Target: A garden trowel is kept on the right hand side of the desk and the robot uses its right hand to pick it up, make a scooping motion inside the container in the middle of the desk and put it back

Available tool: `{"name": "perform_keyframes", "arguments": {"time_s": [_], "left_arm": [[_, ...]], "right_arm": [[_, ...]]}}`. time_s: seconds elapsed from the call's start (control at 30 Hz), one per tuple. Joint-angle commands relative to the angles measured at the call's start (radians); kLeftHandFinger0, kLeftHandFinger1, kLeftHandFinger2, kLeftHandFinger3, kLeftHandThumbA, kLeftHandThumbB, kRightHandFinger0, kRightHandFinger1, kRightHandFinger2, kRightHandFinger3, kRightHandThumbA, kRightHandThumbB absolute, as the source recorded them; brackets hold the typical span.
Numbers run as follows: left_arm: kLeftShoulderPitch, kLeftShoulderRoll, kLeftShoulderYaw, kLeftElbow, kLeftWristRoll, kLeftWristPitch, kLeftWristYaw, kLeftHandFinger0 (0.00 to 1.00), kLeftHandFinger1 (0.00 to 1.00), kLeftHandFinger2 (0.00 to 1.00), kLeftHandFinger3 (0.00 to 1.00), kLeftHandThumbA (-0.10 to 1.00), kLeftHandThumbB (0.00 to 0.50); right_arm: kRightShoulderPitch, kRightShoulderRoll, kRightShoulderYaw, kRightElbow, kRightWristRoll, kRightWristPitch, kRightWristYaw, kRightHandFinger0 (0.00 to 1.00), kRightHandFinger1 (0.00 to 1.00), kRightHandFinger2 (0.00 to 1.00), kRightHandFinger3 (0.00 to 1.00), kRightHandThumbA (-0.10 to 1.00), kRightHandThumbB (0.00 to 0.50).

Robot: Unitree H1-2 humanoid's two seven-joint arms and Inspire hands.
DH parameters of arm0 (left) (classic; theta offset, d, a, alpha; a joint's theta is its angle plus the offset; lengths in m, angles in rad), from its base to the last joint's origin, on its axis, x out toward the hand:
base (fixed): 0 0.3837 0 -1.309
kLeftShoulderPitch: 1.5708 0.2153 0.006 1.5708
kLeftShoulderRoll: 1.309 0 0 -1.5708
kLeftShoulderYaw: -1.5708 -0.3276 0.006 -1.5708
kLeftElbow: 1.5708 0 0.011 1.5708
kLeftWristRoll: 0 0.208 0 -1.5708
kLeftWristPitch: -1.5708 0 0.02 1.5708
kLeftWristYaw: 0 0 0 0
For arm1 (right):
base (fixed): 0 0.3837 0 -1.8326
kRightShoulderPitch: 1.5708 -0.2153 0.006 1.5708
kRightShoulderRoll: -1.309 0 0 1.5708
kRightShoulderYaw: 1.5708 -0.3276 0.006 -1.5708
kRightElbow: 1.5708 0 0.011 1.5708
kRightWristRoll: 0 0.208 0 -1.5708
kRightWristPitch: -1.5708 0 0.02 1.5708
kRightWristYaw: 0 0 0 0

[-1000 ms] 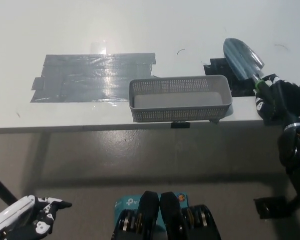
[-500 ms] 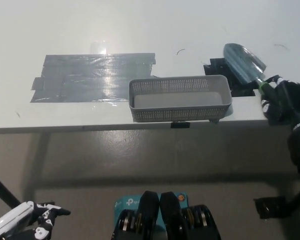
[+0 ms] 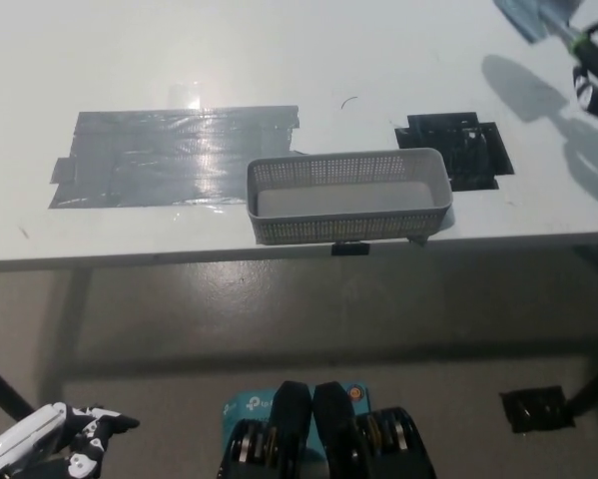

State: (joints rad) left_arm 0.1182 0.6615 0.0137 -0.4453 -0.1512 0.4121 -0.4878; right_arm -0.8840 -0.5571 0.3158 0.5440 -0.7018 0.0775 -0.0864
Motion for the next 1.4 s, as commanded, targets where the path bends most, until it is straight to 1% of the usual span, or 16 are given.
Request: {"name": "perform_keyframes", "arguments": {"time_s": [0.0, 0.13, 0.2, 0.33, 0.43, 0.5, 0.53, 0.63, 0.7, 0.73, 0.93, 0.97, 1.03, 1.07, 1.2, 1.37], "left_arm": [[-0.006, 0.040, 0.000, -0.002, 0.000, -0.017, -0.023, 0.95, 0.86, 0.77, 1.00, 1.00, 0.483], [-0.018, 0.037, -0.003, 0.004, -0.001, -0.013, -0.022, 0.95, 0.86, 0.77, 1.00, 1.00, 0.483], [-0.020, 0.037, -0.002, 0.004, -0.005, -0.013, -0.024, 0.97, 0.87, 0.77, 1.00, 1.00, 0.473], [-0.041, 0.034, -0.007, 0.011, 0.000, -0.019, -0.023, 0.96, 0.85, 0.77, 1.00, 1.00, 0.479], [-0.052, 0.032, -0.005, 0.019, -0.001, -0.024, -0.022, 0.95, 0.85, 0.76, 1.00, 1.00, 0.491], [-0.060, 0.034, -0.008, 0.021, 0.001, -0.021, -0.023, 0.94, 0.84, 0.76, 1.00, 1.00, 0.484], [-0.064, 0.035, -0.009, 0.021, 0.000, -0.019, -0.026, 0.94, 0.84, 0.76, 1.00, 1.00, 0.474], [-0.075, 0.042, -0.006, 0.017, -0.001, -0.017, -0.028, 0.94, 0.84, 0.76, 1.00, 1.00, 0.480], [-0.086, 0.042, -0.010, 0.017, 0.001, -0.011, -0.028, 0.94, 0.85, 0.76, 1.00, 1.00, 0.480], [-0.095, 0.040, -0.014, 0.024, 0.002, -0.008, -0.028, 0.95, 0.85, 0.77, 1.00, 1.00, 0.499], [-0.115, 0.043, -0.015, 0.024, -0.009, 0.003, -0.031, 0.93, 0.84, 0.77, 1.00, 1.00, 0.500], [-0.115, 0.046, -0.014, 0.019, -0.006, 0.002, -0.031, 0.92, 0.84, 0.77, 1.00, 1.00, 0.497], [-0.123, 0.046, -0.014, 0.020, -0.009, 0.010, -0.035, 0.92, 0.84, 0.77, 1.00, 1.00, 0.500], [-0.125, 0.045, -0.013, 0.020, -0.010, 0.008, -0.036, 0.92, 0.84, 0.77, 1.00, 1.00, 0.494], [-0.130, 0.044, -0.017, 0.022, -0.003, -0.001, -0.040, 0.91, 0.83, 0.77, 1.00, 1.00, 0.493], [-0.130, 0.041, -0.018, 0.013, -0.008, 0.010, -0.042, 0.90, 0.83, 0.78, 0.99, 1.00, 0.491]], "right_arm": [[-0.078, -0.055, -0.021, -0.093, 0.043, -0.020, 0.128, 0.00, 0.13, 0.45, 0.16, -0.10, 0.001], [-0.077, -0.097, -0.011, -0.131, 0.183, -0.156, 0.313, 0.01, 0.21, 0.45, 0.11, -0.10, 0.000], [-0.073, -0.114, -0.002, -0.146, 0.240, -0.173, 0.414, 0.01, 0.23, 0.43, 0.09, -0.10, 0.000], [-0.061, -0.163, 0.044, -0.188, 0.232, -0.264, 0.488, 0.00, 0.18, 0.42, 0.07, -0.10, 0.000], [-0.064, -0.193, 0.080, -0.233, 0.208, -0.270, 0.553, 0.00, 0.16, 0.45, 0.07, -0.10, 0.000], [-0.065, -0.232, 0.104, -0.248, 0.186, -0.321, 0.569, 0.00, 0.23, 0.56, 0.06, -0.10, 0.000], [-0.068, -0.255, 0.111, -0.257, 0.184, -0.349, 0.583, 0.00, 0.24, 0.60, 0.09, -0.10, 0.000], [-0.072, -0.287, 0.119, -0.274, 0.168, -0.396, 0.579, 0.00, 0.24, 0.62, 0.19, -0.10, 0.000], [-0.067, -0.312, 0.110, -0.311, 0.170, -0.401, 0.595, 0.00, 0.22, 0.60, 0.20, -0.10, 0.000], [-0.061, -0.335, 0.109, -0.355, 0.172, -0.405, 0.613, 0.00, 0.23, 0.62, 0.24, -0.10, 0.000], [-0.065, -0.396, 0.112, -0.422, 0.114, -0.495, 0.639, 0.00, 0.09, 0.48, 0.28, -0.10, 0.000], [-0.070, -0.401, 0.112, -0.418, 0.101, -0.516, 0.637, 0.00, 0.07, 0.46, 0.28, -0.10, 0.018], [-0.078, -0.411, 0.109, -0.432, 0.087, -0.509, 0.665, 0.00, 0.05, 0.45, 0.31, -0.10, 0.005], [-0.078, -0.410, 0.103, -0.430, 0.086, -0.513, 0.663, 0.00, 0.02, 0.41, 0.28, -0.10, 0.000], [-0.093, -0.390, 0.093, -0.398, 0.061, -0.545, 0.639, 0.00, 0.00, 0.39, 0.25, -0.10, 0.000], [-0.126, -0.348, 0.110, -0.375, 0.031, -0.527, 0.689, 0.00, 0.05, 0.45, 0.25, -0.10, 0.000]]}}
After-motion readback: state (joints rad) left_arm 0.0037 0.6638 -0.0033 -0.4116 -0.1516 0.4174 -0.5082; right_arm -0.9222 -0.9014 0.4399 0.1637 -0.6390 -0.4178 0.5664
